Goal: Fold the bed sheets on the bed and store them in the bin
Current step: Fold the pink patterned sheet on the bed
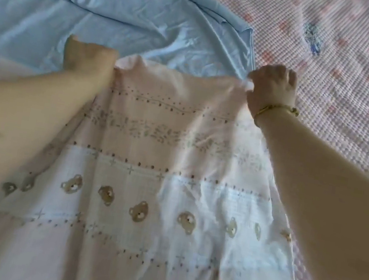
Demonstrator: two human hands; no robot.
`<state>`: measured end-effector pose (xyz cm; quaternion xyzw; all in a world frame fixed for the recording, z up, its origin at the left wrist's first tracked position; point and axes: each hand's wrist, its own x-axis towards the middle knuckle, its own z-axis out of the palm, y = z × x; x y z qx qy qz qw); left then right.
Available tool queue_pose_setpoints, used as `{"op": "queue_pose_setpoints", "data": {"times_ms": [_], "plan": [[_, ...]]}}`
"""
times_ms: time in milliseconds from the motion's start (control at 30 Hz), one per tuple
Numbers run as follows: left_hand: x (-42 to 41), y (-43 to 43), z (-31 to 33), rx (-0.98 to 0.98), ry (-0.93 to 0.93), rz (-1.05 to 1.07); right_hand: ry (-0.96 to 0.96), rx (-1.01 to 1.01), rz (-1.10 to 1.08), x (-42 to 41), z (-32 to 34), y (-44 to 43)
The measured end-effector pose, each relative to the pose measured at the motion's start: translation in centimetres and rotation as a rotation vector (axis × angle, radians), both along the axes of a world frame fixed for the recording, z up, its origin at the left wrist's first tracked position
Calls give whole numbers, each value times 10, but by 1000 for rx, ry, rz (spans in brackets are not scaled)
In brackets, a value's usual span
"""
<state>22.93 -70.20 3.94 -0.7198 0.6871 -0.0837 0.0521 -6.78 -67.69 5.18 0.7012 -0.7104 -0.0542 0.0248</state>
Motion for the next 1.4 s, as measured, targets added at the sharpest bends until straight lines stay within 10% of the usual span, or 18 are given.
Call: {"op": "queue_pose_setpoints", "data": {"times_ms": [400,567,833,1000,1133,1233,1400], "plan": [[-19,82,-41,-68,403,-46,-662,168,-946,-83,-84,134],[-72,171,-63,201,643,-279,-807,205,-1015,-92,-86,147],[-87,219,-91,400,462,-112,-848,525,-746,-75,-80,147],[-94,250,-95,416,462,-152,-1011,373,-797,-72,-79,149],[-93,251,-115,526,409,-117,-1505,441,-1023,-82,-87,145],[-94,249,-119,548,382,-129,-1319,535,-920,-88,-85,137],[-91,247,-125,554,367,-153,-713,-239,-731,-107,-75,127]]}}
